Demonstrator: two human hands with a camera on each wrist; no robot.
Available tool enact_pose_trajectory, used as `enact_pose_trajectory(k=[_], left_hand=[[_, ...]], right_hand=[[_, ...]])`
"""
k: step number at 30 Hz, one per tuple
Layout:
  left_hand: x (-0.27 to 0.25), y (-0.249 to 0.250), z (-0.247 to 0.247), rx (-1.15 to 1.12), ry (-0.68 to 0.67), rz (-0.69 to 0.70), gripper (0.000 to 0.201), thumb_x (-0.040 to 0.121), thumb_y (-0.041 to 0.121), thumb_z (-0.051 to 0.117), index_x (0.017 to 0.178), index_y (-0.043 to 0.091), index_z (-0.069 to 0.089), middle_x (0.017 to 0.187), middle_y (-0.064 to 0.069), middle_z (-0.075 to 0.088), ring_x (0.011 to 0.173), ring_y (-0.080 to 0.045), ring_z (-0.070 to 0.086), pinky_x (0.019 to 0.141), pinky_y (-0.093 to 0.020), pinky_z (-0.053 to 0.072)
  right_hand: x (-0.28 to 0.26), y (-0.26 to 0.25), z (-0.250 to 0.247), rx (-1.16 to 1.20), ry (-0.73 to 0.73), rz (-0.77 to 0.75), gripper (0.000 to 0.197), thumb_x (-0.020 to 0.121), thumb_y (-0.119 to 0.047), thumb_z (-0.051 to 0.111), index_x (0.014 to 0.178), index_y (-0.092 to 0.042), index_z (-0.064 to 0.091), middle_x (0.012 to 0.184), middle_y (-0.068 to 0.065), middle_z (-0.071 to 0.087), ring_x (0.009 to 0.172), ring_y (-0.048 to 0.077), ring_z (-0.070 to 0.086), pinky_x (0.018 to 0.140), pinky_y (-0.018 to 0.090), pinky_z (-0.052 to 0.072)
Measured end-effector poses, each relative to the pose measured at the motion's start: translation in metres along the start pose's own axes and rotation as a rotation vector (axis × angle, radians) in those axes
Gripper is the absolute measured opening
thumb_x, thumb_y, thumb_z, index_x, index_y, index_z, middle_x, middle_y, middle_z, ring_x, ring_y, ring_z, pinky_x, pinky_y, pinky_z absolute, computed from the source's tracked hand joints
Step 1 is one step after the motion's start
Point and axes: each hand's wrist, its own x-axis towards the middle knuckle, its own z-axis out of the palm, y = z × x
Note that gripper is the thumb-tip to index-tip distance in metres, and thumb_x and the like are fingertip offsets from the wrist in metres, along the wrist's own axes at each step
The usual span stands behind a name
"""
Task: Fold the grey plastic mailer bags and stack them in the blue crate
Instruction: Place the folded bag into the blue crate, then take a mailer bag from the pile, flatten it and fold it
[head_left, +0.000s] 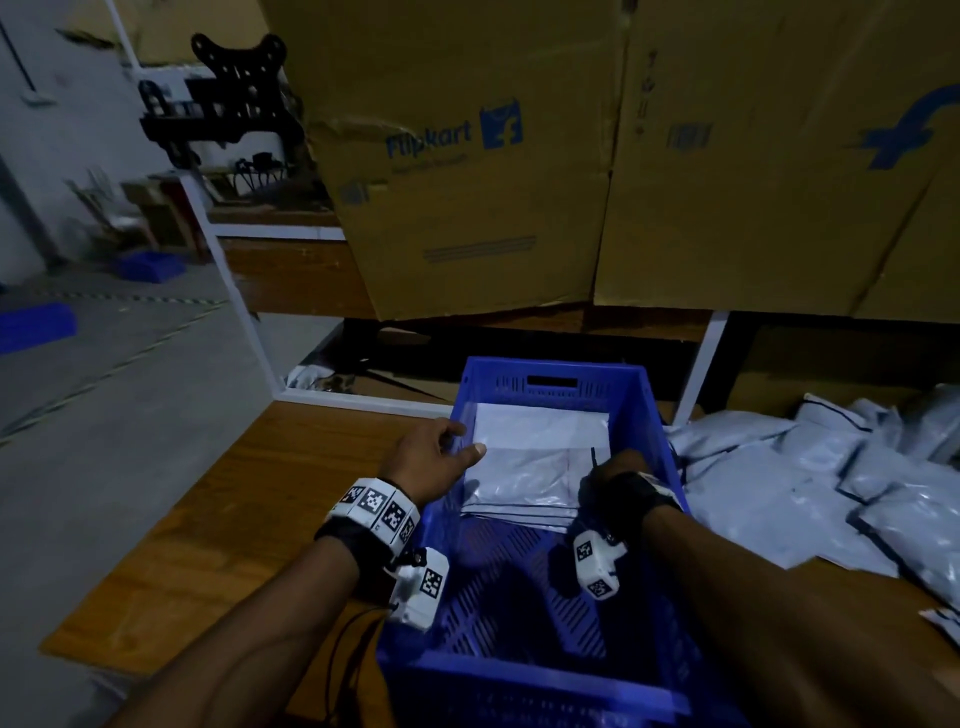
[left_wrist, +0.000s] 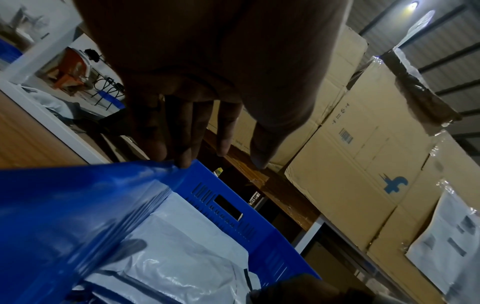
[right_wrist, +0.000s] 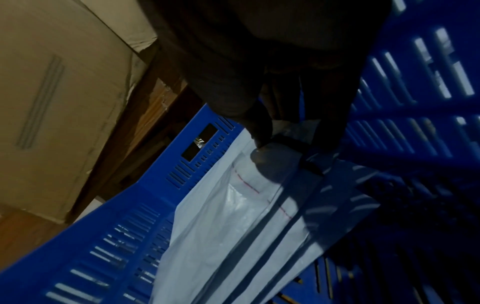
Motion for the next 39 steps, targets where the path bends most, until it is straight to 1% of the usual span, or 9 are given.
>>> enact_pose_trajectory(k=[3,10,14,18,21,28,32,34,39], left_hand=[[-0.001,0.003,-0.001,0.028,-0.007,0.010,0.056,0.088,0.050,0.074,0.133,0.019,0.063,0.132,-0.006,0.065,0.119,-0.020,0.061,0.102,-0.040,0.051],[-0.020,0.018,-0.017,0.108,-0.074,0.027,0.050,0.087,0.050,0.077,0.123,0.017,0.068,0.124,-0.005,0.069,0.110,-0.019,0.064,0.094,-0.035,0.052],[-0.046,0.030,-0.038,0.072,-0.110,0.127,0.047,0.083,0.056,0.077,0.114,0.021,0.071,0.117,0.002,0.070,0.109,-0.013,0.065,0.095,-0.039,0.054],[-0.092,0.056,-0.047,-0.036,-0.097,0.236,0.051,0.076,0.067,0.077,0.108,0.027,0.074,0.106,0.012,0.073,0.099,-0.002,0.067,0.088,-0.032,0.055],[-0.118,0.081,-0.034,-0.053,-0.084,0.300,0.051,0.074,0.070,0.068,0.107,0.031,0.073,0.101,0.016,0.072,0.094,0.004,0.065,0.077,-0.019,0.049],[-0.170,0.153,0.066,-0.171,-0.127,0.313,0.048,0.070,0.073,0.072,0.096,0.032,0.073,0.092,0.014,0.075,0.081,-0.008,0.072,0.077,-0.039,0.059],[-0.219,0.209,0.161,-0.252,-0.146,0.293,0.038,0.070,0.060,0.083,0.095,0.032,0.075,0.075,0.018,0.071,0.064,-0.004,0.068,0.066,-0.032,0.058],[-0.227,0.230,0.214,-0.319,-0.204,0.266,0.042,0.070,0.062,0.080,0.097,0.031,0.074,0.076,0.017,0.070,0.064,-0.006,0.068,0.069,-0.039,0.060],[-0.221,0.265,0.333,-0.229,-0.304,0.247,0.045,0.076,0.060,0.077,0.104,0.025,0.074,0.101,0.013,0.074,0.094,0.003,0.067,0.078,-0.024,0.056]], right_hand=[[0.000,-0.002,-0.004,-0.023,-0.008,0.010,0.036,0.087,-0.018,0.073,0.118,0.000,0.069,0.115,0.016,0.071,0.107,0.036,0.069,0.084,0.036,0.057],[-0.033,-0.030,-0.030,-0.057,0.008,-0.157,0.026,0.091,-0.026,0.073,0.101,-0.003,0.066,0.112,0.019,0.071,0.099,0.033,0.068,0.084,0.040,0.055],[-0.075,-0.040,-0.056,0.036,-0.045,-0.243,0.030,0.091,-0.025,0.076,0.092,0.005,0.074,0.094,0.018,0.076,0.084,0.030,0.071,0.078,0.039,0.057],[-0.129,-0.021,-0.090,0.263,-0.078,-0.291,0.016,0.092,-0.010,0.075,0.087,0.005,0.077,0.065,-0.004,0.073,0.058,0.008,0.068,0.045,0.020,0.051],[-0.148,-0.003,-0.112,0.358,-0.093,-0.300,0.018,0.092,-0.020,0.077,0.089,-0.003,0.078,0.077,0.003,0.078,0.064,0.014,0.071,0.055,0.026,0.052],[-0.164,0.090,-0.174,0.411,-0.114,-0.326,0.018,0.095,-0.022,0.073,0.097,-0.003,0.075,0.088,0.019,0.075,0.074,0.024,0.070,0.056,0.029,0.049],[-0.172,0.193,-0.228,0.450,-0.102,-0.269,0.025,0.093,-0.028,0.075,0.101,-0.004,0.074,0.092,0.021,0.075,0.073,0.023,0.071,0.054,0.029,0.050],[-0.171,0.246,-0.256,0.476,-0.075,-0.238,0.029,0.094,-0.024,0.074,0.102,0.003,0.071,0.090,0.026,0.072,0.067,0.022,0.066,0.050,0.026,0.047],[-0.153,0.343,-0.309,0.527,-0.050,-0.132,0.023,0.095,-0.023,0.074,0.102,-0.002,0.070,0.085,0.013,0.078,0.063,0.014,0.065,0.056,0.027,0.046]])
